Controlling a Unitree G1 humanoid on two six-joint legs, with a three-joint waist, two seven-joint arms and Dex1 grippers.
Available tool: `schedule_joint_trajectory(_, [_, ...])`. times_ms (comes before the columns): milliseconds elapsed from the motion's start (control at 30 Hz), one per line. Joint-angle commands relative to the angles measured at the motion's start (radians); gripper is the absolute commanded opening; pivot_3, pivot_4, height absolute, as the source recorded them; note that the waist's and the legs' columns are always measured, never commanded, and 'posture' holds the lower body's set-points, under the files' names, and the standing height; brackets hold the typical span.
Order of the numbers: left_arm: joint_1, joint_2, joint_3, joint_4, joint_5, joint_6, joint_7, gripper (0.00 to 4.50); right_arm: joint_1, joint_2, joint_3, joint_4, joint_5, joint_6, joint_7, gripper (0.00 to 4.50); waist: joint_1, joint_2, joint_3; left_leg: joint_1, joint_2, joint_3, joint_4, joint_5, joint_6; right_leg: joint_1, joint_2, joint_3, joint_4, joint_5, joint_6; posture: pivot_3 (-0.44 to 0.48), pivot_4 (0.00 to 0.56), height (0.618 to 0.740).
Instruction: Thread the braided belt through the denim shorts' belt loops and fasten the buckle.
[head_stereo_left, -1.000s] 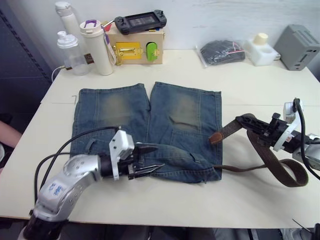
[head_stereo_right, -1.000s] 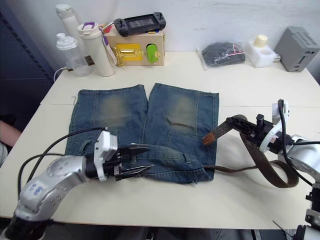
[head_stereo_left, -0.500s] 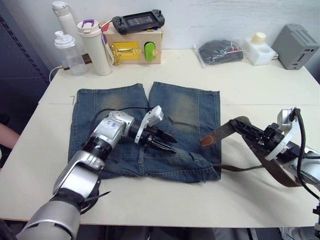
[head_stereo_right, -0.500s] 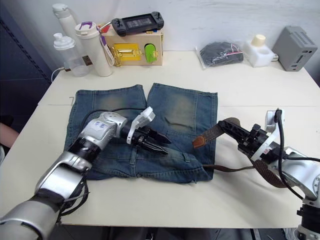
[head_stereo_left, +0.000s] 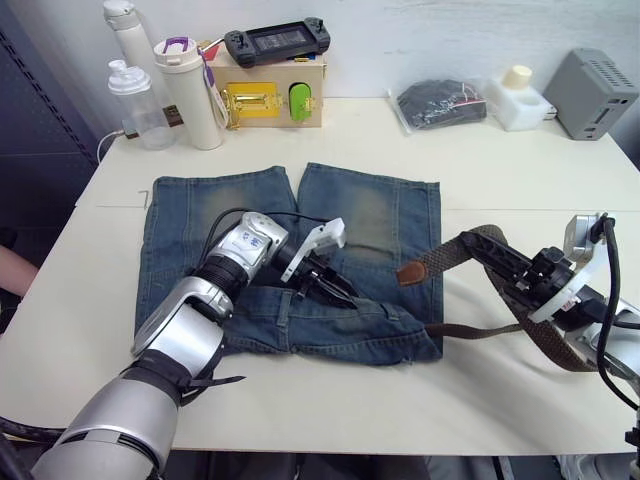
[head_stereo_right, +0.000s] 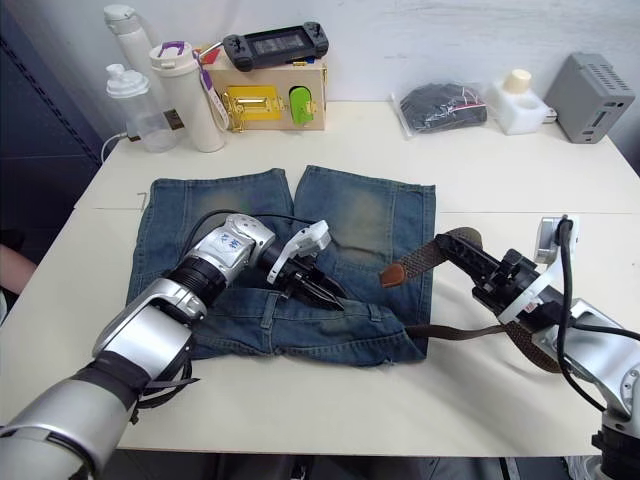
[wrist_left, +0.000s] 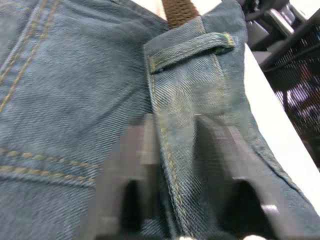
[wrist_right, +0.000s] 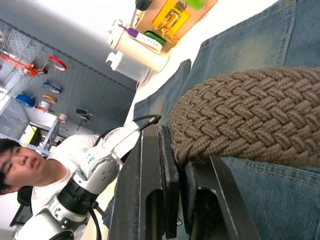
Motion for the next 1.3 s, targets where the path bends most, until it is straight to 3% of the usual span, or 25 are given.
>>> schedule_joint_trajectory(33, [-0.014, 0.040, -0.079, -0.083, -0.070, -0.015, -0.112, 0.04, -0.019, -0.014, 0.013, -0.005, 0.025, -0.032, -0.004, 0.00, -0.003, 0.000, 0.000, 0.000, 0.000, 0.000, 0.000, 0.000, 0.000, 0.000, 0.000, 0.000, 0.000, 0.000, 0.000, 0.000, 0.150, 0.645])
schedule_joint_trajectory(167, [-0.009, 0.047, -0.100, -0.099, -0.084, -0.039, -0.112, 0.04, -0.039, -0.012, 0.037, 0.011, 0.020, -0.049, -0.013, 0.00, -0.004, 0.000, 0.000, 0.000, 0.000, 0.000, 0.000, 0.000, 0.000, 0.000, 0.000, 0.000, 0.000, 0.000, 0.000, 0.000, 0.150, 0.645])
schedule_joint_trajectory(333, [0.002, 0.012, 0.020, -0.093, -0.010, -0.198, -0.064, 0.04, -0.043, -0.013, 0.021, 0.005, 0.012, -0.075, -0.009, 0.00, -0.002, 0.000, 0.000, 0.000, 0.000, 0.000, 0.000, 0.000, 0.000, 0.000, 0.000, 0.000, 0.000, 0.000, 0.000, 0.000, 0.150, 0.645])
schedule_joint_trajectory(500, [0.050, -0.003, 0.158, -0.173, 0.082, -0.459, 0.143, 0.04, -0.013, 0.006, -0.017, -0.035, 0.023, -0.113, 0.012, 0.00, -0.003, 0.000, 0.000, -0.001, 0.000, 0.000, 0.000, 0.000, 0.000, 0.000, 0.000, 0.000, -0.001, 0.000, 0.000, 0.000, 0.150, 0.645])
schedule_joint_trajectory(600, [0.142, 0.013, 0.226, -0.317, 0.131, -0.594, 0.235, 0.04, 0.013, 0.024, -0.025, -0.059, 0.025, -0.142, 0.009, 0.00, -0.003, 0.000, 0.000, -0.001, 0.000, 0.000, 0.000, 0.000, 0.000, 0.000, 0.000, 0.000, -0.001, 0.000, 0.000, 0.000, 0.150, 0.645])
schedule_joint_trajectory(700, [0.231, 0.056, 0.223, -0.357, 0.329, -0.769, 0.412, 0.04, 0.028, 0.049, -0.036, -0.061, 0.025, -0.166, -0.004, 0.00, -0.002, 0.000, 0.000, 0.000, 0.000, 0.000, 0.000, 0.000, 0.000, 0.001, 0.000, 0.000, -0.001, 0.000, 0.000, 0.000, 0.150, 0.645])
schedule_joint_trajectory(800, [0.275, 0.077, 0.179, -0.328, 0.493, -0.799, 0.531, 0.04, 0.034, 0.058, -0.023, -0.068, 0.025, -0.184, -0.026, 0.00, -0.001, 0.000, 0.000, 0.001, 0.000, 0.000, 0.000, 0.000, 0.000, 0.001, 0.000, 0.001, -0.001, 0.000, 0.000, 0.000, 0.150, 0.645])
schedule_joint_trajectory(933, [0.311, 0.100, 0.094, -0.308, 0.622, -0.759, 0.528, 0.04, 0.041, 0.049, -0.007, -0.078, 0.024, -0.185, -0.039, 0.00, 0.003, 0.001, -0.005, 0.005, -0.001, -0.001, 0.000, 0.000, 0.000, 0.005, 0.001, 0.001, 0.001, 0.001, 0.001, 0.000, 0.150, 0.645])
schedule_joint_trajectory(1067, [0.311, 0.051, 0.086, -0.299, 0.598, -0.710, 0.504, 0.04, 0.022, 0.035, 0.002, -0.073, 0.014, -0.181, -0.045, 0.00, 0.000, 0.006, -0.014, 0.008, -0.001, -0.001, -0.001, 0.000, 0.000, 0.006, 0.001, 0.001, 0.000, 0.001, 0.001, 0.000, 0.150, 0.645])
schedule_joint_trajectory(1200, [0.337, 0.037, 0.100, -0.341, 0.523, -0.655, 0.397, 0.04, 0.012, 0.031, 0.018, -0.059, -0.012, -0.179, -0.053, 0.00, -0.003, 0.007, -0.015, 0.008, -0.001, 0.000, -0.002, 0.000, 0.000, 0.006, 0.001, 0.001, 0.000, 0.001, 0.001, 0.000, 0.150, 0.645])
schedule_joint_trajectory(1233, [0.340, 0.038, 0.103, -0.345, 0.516, -0.649, 0.384, 0.85, 0.012, 0.029, 0.021, -0.058, -0.016, -0.178, -0.053, 0.00, -0.004, 0.007, -0.015, 0.008, -0.001, 0.000, -0.003, 0.000, 0.001, 0.006, 0.001, 0.001, 0.000, 0.001, 0.001, 0.000, 0.150, 0.645])
schedule_joint_trajectory(1300, [0.339, 0.046, 0.114, -0.352, 0.511, -0.646, 0.377, 1.64, 0.011, 0.025, 0.028, -0.055, -0.022, -0.176, -0.055, 0.00, -0.004, 0.007, -0.015, 0.008, -0.001, -0.001, -0.003, 0.000, 0.001, 0.006, 0.000, 0.001, 0.000, 0.001, 0.001, 0.000, 0.150, 0.645])
